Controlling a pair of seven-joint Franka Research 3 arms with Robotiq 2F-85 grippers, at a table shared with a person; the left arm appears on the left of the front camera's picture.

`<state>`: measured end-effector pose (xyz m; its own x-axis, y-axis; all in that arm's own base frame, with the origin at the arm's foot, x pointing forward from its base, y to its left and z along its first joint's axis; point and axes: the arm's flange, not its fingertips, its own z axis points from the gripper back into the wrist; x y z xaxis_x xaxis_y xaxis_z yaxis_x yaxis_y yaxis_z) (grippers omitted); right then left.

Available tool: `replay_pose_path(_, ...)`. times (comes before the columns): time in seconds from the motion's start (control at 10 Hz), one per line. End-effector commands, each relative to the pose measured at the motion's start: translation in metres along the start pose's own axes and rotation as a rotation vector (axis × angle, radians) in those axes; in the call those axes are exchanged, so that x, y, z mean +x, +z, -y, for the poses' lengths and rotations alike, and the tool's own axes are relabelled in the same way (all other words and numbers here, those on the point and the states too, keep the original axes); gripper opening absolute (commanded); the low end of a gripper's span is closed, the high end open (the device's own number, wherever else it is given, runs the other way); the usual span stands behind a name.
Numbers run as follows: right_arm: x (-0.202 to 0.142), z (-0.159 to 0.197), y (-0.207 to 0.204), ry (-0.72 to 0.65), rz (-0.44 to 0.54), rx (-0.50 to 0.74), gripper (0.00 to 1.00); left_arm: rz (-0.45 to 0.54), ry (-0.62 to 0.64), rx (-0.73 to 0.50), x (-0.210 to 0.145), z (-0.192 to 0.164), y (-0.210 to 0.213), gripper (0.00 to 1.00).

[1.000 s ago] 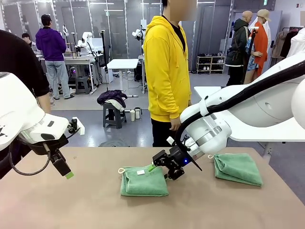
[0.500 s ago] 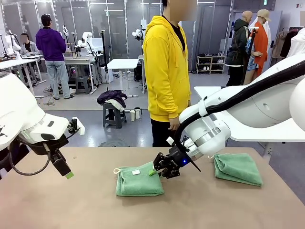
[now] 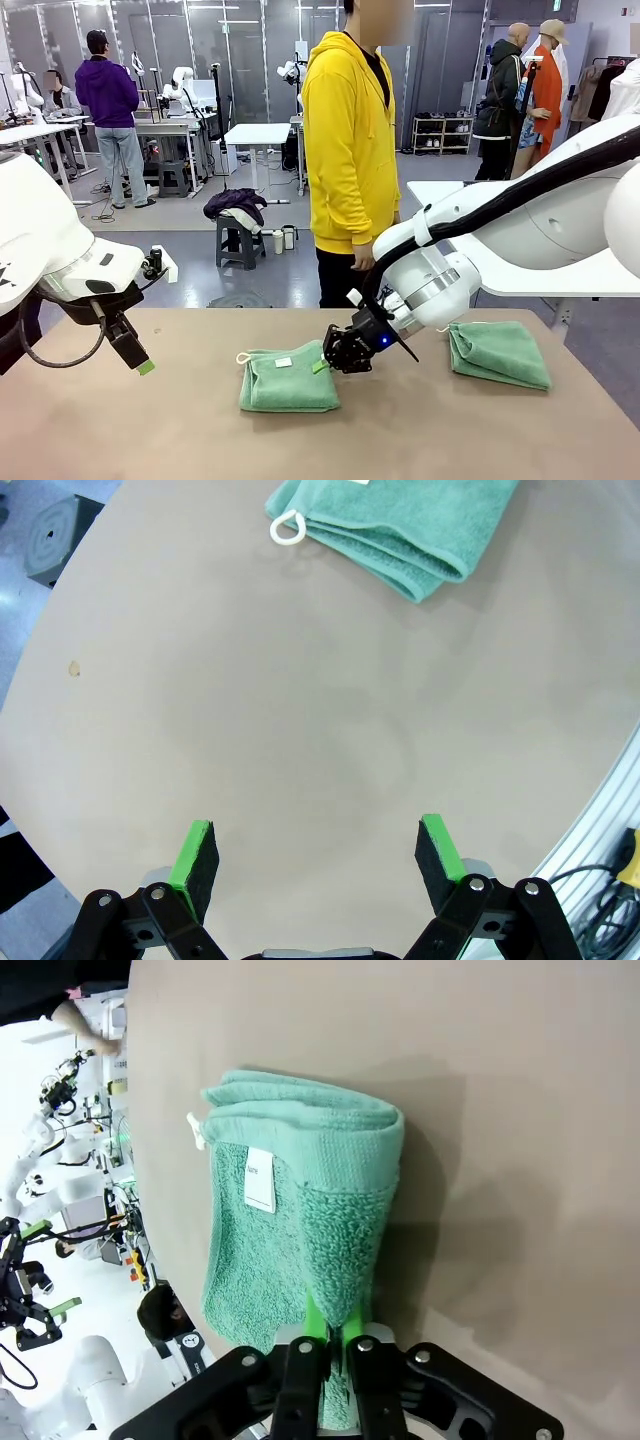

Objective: Fold the towels and place them in the basket.
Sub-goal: Stack the folded Towel with hook on the right side of the table.

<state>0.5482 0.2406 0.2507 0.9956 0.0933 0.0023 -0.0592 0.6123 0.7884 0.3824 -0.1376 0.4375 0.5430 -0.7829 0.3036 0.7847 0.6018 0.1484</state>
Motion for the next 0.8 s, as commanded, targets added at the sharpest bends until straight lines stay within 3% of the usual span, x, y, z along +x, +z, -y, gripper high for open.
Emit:
replay_pose_path(0.0,0.002,0.001,0.003,0.004,0.011,-0.007,0.00,-0.005,0.015,0.005,0.001,0.002,-0.001,1.00)
replay_pose_path(0.3,0.002,0.001,0.003,0.004,0.011,-0.007,0.00,-0.005,0.015,0.005,0.001,0.002,-0.001,1.00)
replay_pose_path(0.4,0.001,0.002,0.002,-0.001,0.003,-0.003,0.07,-0.005,0.015,0.005,0.001,0.002,-0.001,1.00)
replay_pose_path(0.7,-0.018,-0.042,0.059,0.111,0.055,-0.090,0.06,-0.005,0.015,0.005,0.001,0.002,-0.001,1.00)
